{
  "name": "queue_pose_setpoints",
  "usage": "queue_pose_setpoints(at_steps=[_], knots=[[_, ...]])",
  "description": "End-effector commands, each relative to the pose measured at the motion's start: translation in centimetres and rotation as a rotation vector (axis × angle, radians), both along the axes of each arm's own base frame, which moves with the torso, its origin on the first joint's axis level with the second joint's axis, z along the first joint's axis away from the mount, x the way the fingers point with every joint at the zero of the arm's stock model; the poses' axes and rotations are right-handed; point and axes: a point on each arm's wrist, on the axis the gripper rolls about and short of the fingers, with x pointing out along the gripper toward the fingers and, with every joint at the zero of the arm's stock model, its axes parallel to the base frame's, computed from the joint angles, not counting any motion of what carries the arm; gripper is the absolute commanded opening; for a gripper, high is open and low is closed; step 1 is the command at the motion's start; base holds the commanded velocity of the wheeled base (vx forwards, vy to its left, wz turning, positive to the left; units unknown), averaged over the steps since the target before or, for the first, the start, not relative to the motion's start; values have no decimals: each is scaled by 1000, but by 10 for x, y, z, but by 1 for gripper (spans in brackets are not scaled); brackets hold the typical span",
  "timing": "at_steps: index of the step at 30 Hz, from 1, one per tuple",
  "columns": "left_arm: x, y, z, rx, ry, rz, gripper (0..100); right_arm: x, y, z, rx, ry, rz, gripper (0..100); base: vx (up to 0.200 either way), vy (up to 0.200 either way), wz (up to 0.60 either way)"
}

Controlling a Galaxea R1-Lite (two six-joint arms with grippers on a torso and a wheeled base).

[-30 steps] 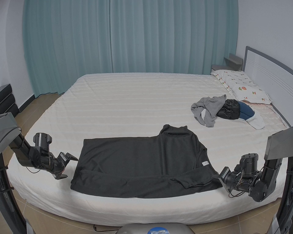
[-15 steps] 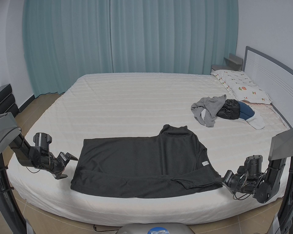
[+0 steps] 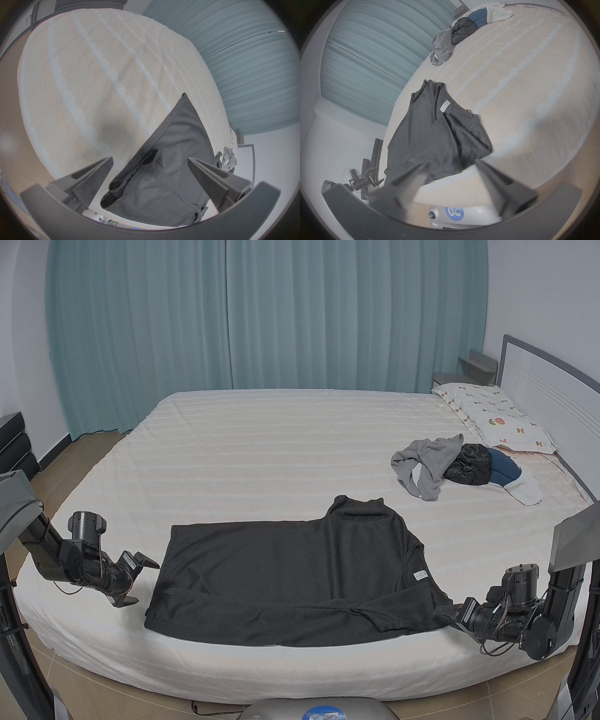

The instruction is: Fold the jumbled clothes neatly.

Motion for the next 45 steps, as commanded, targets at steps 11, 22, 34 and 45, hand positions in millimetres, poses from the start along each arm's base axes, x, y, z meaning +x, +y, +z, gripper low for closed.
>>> queue_pose_setpoints(at_steps=[11, 22, 34, 45], knots=[[3, 0, 1, -3, -5, 15, 100, 10, -9, 7, 29, -68, -52, 100, 0, 0, 0], [3, 0, 2, -14, -6, 27, 100, 12, -10, 9, 43, -76, -64, 100, 0, 127, 0], [1, 0, 7, -10, -13, 34, 100, 14, -10, 16, 48, -109, -68, 100, 17, 17, 0], [1, -8, 12, -48, -16, 57, 100, 14, -9, 19, 60, -115, -72, 100, 182, 0, 0]])
